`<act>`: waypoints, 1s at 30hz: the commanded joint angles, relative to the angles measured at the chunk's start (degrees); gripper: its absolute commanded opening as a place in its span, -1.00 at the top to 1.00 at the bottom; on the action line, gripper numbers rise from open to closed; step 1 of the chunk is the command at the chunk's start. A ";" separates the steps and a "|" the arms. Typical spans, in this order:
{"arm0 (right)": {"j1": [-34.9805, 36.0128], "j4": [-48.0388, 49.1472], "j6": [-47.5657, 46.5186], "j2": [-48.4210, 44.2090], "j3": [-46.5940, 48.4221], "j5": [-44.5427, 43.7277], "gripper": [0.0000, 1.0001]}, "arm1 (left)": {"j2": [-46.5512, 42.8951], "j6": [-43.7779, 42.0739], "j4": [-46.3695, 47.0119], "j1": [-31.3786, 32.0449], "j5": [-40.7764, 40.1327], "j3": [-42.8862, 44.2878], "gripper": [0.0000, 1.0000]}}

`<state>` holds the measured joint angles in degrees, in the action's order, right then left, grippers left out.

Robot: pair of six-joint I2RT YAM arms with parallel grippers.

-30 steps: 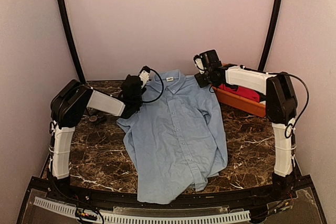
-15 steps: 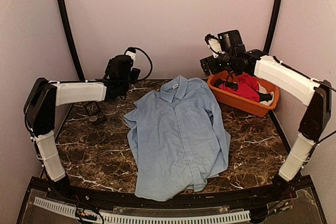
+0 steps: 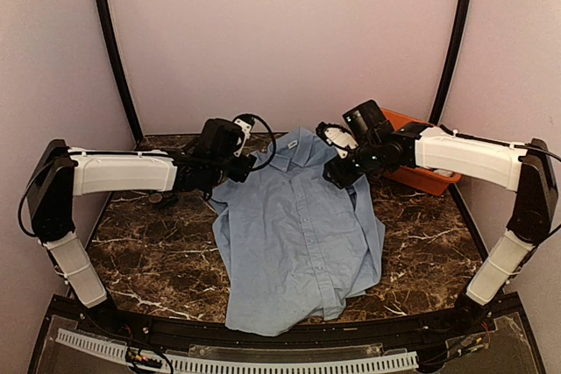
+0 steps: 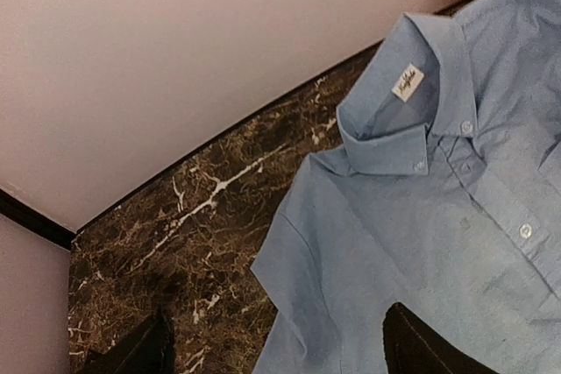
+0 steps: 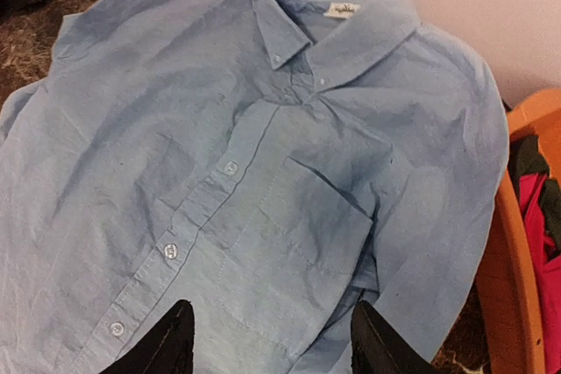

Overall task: Pin the brooch onto the clothing
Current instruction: Smooth out the flattened clothing at the center of the board.

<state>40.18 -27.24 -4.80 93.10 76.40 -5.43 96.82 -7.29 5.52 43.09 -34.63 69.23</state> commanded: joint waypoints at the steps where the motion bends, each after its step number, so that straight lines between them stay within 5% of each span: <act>1: -0.94 1.71 2.57 3.37 -2.03 -3.85 -0.07 | 5.86 2.20 -7.28 -0.29 3.15 1.08 -0.62; 6: -4.24 0.91 4.65 5.36 -4.49 -7.78 0.17 | 11.58 1.89 -9.09 -0.48 4.15 2.36 -0.58; 23: -17.06 -1.14 1.64 5.41 -6.09 -20.44 0.23 | 17.36 1.83 -13.38 -4.31 -0.64 4.92 -0.50; 30: -13.86 -0.78 -1.08 -2.45 -3.11 -6.03 -0.07 | 5.49 1.95 -13.99 -4.62 3.85 5.30 -0.65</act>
<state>23.73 -28.84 -4.23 96.86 69.93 -19.68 112.42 -5.89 -6.79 38.79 -32.91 72.99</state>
